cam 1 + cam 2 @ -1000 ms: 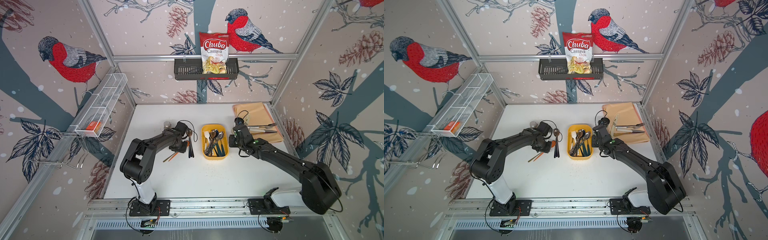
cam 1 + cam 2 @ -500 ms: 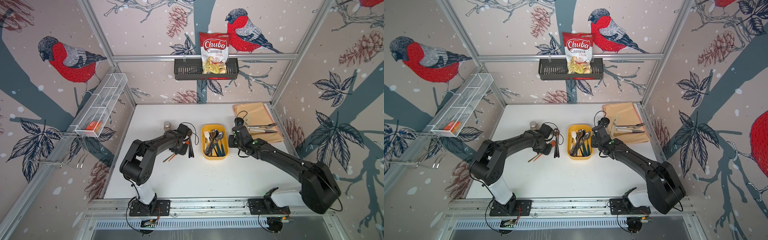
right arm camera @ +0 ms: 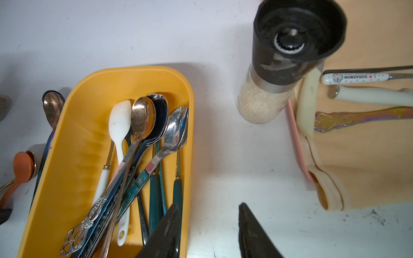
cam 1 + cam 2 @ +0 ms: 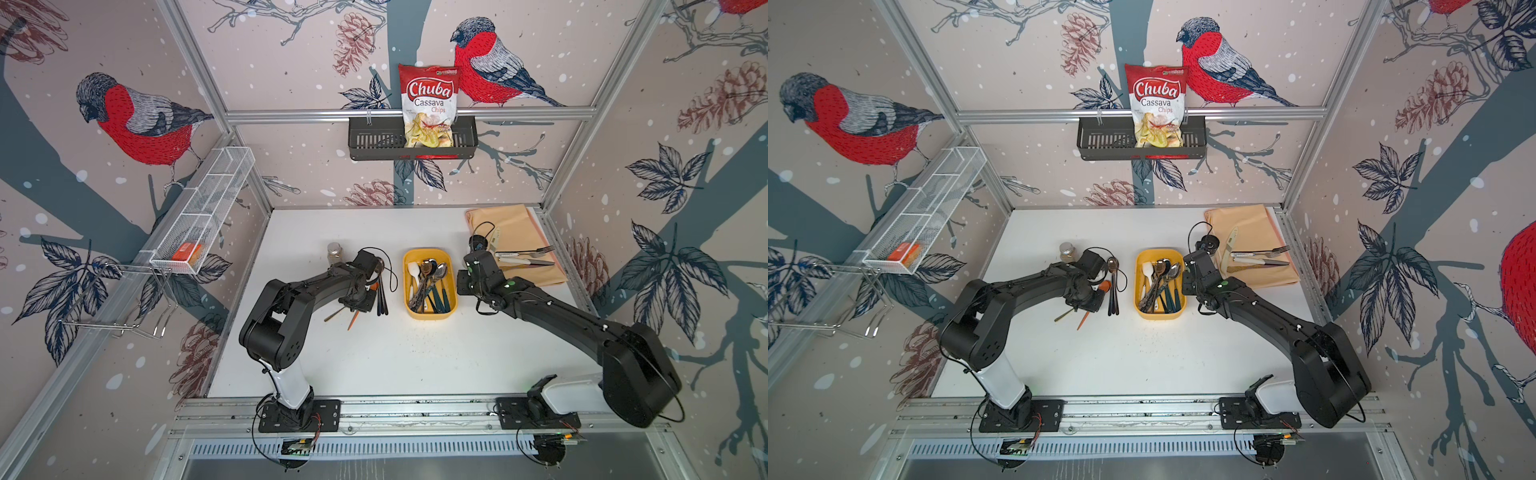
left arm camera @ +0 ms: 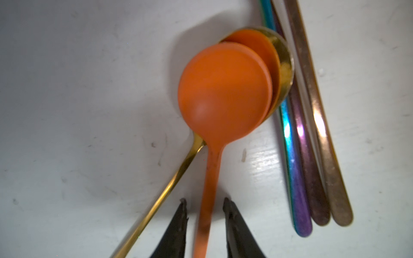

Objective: Put the spoon into the storage box
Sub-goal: Pick up the spoon from the center of the board.

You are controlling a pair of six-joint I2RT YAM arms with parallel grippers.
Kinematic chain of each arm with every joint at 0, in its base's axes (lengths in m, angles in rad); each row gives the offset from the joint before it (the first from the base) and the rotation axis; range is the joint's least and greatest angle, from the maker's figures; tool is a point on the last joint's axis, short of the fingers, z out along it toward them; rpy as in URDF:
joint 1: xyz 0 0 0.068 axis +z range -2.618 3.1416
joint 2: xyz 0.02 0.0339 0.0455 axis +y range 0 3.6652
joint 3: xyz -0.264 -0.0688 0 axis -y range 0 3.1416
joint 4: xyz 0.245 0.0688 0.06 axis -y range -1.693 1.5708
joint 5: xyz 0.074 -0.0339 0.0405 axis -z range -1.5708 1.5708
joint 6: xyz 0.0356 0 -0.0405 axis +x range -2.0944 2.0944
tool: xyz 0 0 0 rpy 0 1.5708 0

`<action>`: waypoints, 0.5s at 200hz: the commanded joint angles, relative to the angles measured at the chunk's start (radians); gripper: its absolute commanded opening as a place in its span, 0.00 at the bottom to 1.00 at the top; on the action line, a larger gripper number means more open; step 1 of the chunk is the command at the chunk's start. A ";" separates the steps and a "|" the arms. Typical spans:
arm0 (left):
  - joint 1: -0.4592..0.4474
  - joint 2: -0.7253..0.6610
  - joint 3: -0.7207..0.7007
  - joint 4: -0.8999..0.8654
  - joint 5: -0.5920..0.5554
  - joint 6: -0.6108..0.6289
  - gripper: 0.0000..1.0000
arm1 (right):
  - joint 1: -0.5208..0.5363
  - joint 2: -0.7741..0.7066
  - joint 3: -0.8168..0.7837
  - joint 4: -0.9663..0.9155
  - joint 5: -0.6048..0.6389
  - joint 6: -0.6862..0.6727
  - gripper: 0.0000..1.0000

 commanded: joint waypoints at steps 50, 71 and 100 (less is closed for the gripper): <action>-0.001 0.038 0.004 -0.007 0.022 0.008 0.13 | 0.002 0.000 0.002 0.021 0.014 -0.003 0.45; 0.000 0.039 0.004 -0.006 0.025 0.011 0.10 | 0.002 -0.003 0.002 0.022 0.015 -0.005 0.45; -0.001 0.030 0.007 -0.006 0.027 0.014 0.06 | 0.002 0.001 0.005 0.022 0.016 -0.008 0.45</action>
